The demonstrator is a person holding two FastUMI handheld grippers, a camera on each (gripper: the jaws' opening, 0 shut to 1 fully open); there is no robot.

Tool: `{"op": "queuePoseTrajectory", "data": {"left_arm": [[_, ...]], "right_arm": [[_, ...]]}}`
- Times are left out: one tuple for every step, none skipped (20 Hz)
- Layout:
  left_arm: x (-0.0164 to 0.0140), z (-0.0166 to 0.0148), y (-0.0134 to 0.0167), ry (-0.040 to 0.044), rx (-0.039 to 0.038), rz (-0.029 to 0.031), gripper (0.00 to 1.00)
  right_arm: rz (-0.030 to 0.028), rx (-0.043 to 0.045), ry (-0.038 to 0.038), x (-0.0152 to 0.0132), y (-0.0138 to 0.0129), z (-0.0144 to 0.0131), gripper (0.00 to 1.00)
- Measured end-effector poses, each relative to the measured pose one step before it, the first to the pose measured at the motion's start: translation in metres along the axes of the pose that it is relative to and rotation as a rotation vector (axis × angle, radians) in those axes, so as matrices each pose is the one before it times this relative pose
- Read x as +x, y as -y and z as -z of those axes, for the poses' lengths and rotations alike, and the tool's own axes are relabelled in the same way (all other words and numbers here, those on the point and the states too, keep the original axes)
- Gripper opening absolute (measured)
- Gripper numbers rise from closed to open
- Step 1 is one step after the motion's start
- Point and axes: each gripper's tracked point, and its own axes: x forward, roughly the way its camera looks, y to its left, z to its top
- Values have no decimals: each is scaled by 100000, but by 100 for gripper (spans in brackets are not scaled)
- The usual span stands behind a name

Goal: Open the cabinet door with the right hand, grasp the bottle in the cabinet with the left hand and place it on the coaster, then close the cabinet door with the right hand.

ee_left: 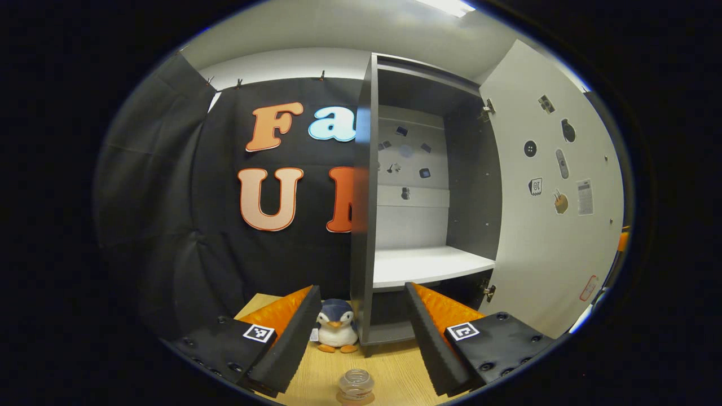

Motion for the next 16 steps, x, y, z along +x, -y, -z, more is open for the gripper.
{"op": "queuePoseTrajectory", "data": {"left_arm": [[78,-84,-288,403,-208,-210,96],[10,-65,-495,372,-326,-343,96],[16,-21,-555,139,-309,-518,96],[70,182,-580,-231,-427,-688,95],[4,178,-620,-479,-552,-641,94],[30,281,-810,-582,-544,-1001,95],[2,273,-774,-474,-502,-956,95],[-40,157,-801,-414,-374,-1265,95],[79,152,-809,-301,-217,-1267,95],[72,153,-829,-198,-195,-1261,94],[98,98,-781,-131,-216,-1031,94],[78,203,-800,-289,-13,-1130,95],[-56,155,-888,-228,158,-1328,95],[89,9,-888,91,176,-1388,94],[16,3,-806,212,248,-1412,95],[266,-50,-936,205,412,-1257,94]], "right_arm": [[-2522,966,367,301,-1222,-197,87],[-2509,1108,-225,569,-1220,-69,87],[-2927,1143,-566,420,-1302,40,87],[-2934,974,-741,437,-1555,72,87],[-3094,379,-620,562,-1598,85,86],[-3032,-294,-510,744,-1357,153,92],[-2697,-358,-391,758,-1179,32,85],[-3185,-238,-281,1163,-1132,-103,84],[-3423,587,-625,863,-1322,11,85],[-3270,1146,-381,1261,-1363,-49,87],[-2459,1513,-350,1144,-1471,-173,65],[-1719,1220,-117,1059,-896,98,69],[-4319,3038,-1778,1280,-1678,357,57],[-2267,2923,-485,656,-703,-42,46],[-1658,1106,171,995,-458,92,34],[-886,28,-306,449,250,-19,34]]}}
